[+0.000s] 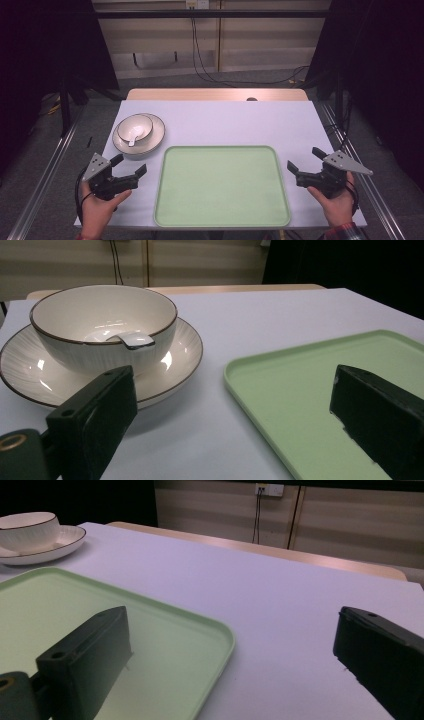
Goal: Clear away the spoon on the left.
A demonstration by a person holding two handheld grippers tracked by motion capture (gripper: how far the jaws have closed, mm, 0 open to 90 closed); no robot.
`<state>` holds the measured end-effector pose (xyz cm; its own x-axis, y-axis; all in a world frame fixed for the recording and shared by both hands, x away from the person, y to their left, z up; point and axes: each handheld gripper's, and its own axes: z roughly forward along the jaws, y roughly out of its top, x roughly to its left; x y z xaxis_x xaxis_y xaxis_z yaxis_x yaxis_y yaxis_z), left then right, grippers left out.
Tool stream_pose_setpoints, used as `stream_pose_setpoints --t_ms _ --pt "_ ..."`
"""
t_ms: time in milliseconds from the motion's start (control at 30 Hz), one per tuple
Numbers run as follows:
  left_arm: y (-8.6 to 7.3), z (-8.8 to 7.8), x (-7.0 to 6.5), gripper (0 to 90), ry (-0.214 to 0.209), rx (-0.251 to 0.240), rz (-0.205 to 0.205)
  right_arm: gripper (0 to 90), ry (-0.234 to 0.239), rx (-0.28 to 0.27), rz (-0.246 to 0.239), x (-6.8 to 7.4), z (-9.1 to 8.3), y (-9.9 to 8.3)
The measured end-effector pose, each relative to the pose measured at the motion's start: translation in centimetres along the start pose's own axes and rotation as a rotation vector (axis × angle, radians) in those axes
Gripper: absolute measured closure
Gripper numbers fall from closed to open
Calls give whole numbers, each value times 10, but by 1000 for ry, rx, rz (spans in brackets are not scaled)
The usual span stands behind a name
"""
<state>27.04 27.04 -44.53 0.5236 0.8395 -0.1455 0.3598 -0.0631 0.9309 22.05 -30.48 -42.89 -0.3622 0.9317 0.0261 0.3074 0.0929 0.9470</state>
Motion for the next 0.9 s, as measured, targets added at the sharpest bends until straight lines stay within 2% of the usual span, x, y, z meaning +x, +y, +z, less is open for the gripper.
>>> stream_pose_setpoints --t_ms 67,133,200,233,367,400,467,500,600,633,667,700,733,767,900 --pt "1 2 0 49 -3 -7 1 15 2 3 4 0 1 -1" --pt "4 5 0 49 22 -22 2 16 1 12 1 0 1 -2" --pt "6 6 1 49 18 -26 -5 17 9 17 1 0 1 -2" --pt "7 7 1 50 33 -27 -7 17 8 17 -4 -1 2 -3" --pt "9 10 3 57 42 -37 -8 22 10 17 0 -2 3 -3" --pt "10 11 4 57 64 -39 -12 21 10 16 10 -2 3 -3" --pt "12 12 8 107 73 -50 -9 22 16 22 -1 -2 5 -4" --pt "13 14 8 111 94 -53 -16 23 21 26 2 -1 6 -4" --pt "13 18 12 128 107 -41 -16 24 22 25 -9 -1 8 -4" --pt "12 22 15 133 131 -41 -26 24 35 30 -3 0 9 -4" --pt "12 22 15 145 131 -41 -26 24 35 30 -3 0 9 -4" --pt "11 26 17 156 168 -33 -15 26 41 31 -10 2 10 -5" --pt "11 26 17 172 168 -33 -15 26 41 31 -10 2 10 -5" --pt "11 30 20 195 189 -25 -11 27 42 26 -21 2 11 -5" --pt "10 37 23 243 210 -20 -9 27 49 26 -21 2 11 -5"
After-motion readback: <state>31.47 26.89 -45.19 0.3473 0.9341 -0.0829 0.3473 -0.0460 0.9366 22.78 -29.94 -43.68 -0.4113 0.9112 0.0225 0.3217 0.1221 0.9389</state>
